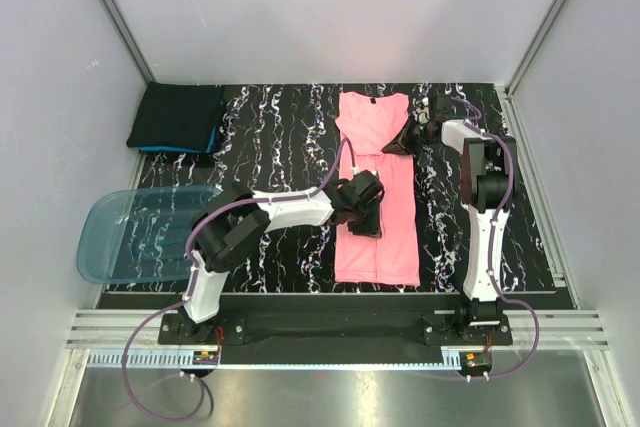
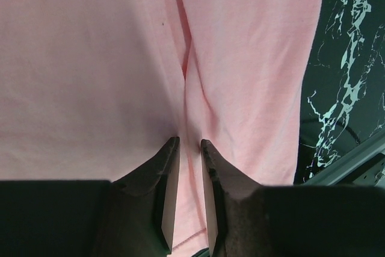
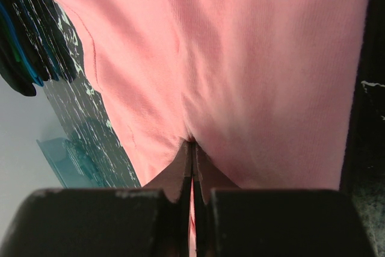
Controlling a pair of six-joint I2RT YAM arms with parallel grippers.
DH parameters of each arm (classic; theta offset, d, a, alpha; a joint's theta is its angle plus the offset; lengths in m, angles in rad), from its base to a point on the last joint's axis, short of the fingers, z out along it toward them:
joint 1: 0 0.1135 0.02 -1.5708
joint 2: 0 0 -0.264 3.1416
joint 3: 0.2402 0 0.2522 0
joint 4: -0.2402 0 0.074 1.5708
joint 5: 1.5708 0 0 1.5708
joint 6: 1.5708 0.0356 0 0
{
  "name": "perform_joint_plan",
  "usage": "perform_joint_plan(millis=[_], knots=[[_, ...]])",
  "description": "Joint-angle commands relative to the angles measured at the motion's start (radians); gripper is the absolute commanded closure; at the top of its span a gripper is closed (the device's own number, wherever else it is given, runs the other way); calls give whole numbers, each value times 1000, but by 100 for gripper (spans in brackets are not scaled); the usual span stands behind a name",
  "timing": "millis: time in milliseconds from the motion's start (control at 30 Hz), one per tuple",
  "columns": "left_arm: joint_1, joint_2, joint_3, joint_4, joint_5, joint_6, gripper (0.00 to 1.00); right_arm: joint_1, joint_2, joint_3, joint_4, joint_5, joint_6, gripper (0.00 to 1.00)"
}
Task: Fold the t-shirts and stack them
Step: Fold the tshirt
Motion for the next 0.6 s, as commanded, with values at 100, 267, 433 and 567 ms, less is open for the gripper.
perform_joint_plan(millis=[100, 267, 433, 567], knots=[[6, 14, 63, 38, 19, -4, 77, -3, 3, -7, -4, 39, -20, 100], [6, 12, 62, 37, 25, -6, 98, -3, 6, -7, -4, 41, -20, 100], [5, -41, 28, 31, 13, -48, 100, -8, 11, -12, -7, 75, -17, 100], [5, -86, -20, 34, -12, -79, 100, -17, 17, -12, 3, 69, -8, 100]])
